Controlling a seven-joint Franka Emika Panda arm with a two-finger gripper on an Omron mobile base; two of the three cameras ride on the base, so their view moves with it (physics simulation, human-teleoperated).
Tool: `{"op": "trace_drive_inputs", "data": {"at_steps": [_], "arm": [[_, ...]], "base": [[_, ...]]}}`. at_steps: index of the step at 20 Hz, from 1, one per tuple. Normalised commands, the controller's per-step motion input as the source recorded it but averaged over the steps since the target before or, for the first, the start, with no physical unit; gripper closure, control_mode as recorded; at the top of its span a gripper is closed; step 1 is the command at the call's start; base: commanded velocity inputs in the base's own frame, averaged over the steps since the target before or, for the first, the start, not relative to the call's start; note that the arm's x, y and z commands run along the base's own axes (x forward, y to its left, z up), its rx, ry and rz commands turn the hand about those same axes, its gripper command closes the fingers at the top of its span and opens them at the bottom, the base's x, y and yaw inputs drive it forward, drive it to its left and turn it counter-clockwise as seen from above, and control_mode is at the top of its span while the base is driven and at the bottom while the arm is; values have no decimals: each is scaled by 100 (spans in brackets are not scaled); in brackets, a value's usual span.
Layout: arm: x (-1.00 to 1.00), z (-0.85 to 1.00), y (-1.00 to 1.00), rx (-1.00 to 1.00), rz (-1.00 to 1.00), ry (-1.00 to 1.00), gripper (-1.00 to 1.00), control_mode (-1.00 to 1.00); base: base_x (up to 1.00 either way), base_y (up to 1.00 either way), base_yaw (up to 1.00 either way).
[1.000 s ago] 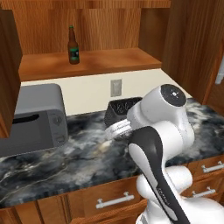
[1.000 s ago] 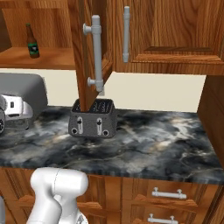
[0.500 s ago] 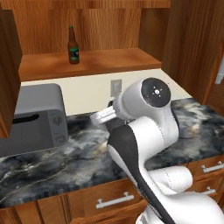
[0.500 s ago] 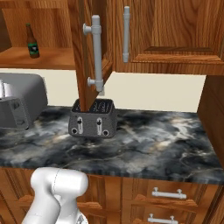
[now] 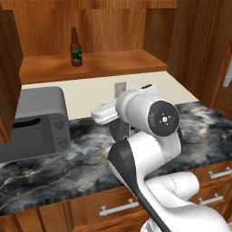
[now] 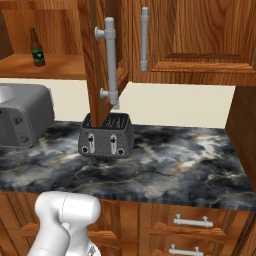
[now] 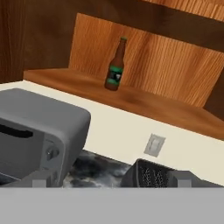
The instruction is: Get the candle and the beer from the cabinet and move them to the dining counter.
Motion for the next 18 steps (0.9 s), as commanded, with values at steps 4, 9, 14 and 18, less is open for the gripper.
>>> {"op": "trace_drive_inputs", "data": {"at_steps": [4,9,14,18], "arm": [[8,40,-2,11,1,-27,-100,-100],[14,47,1,19,-5,-14,-100,-100],[25,37,7,24,-8,-7,-100,-100],[34,30,7,19,-5,0,-100,-100]], "base": [[0,0,0],[0,0,0],[0,0,0],[0,0,0]]}}
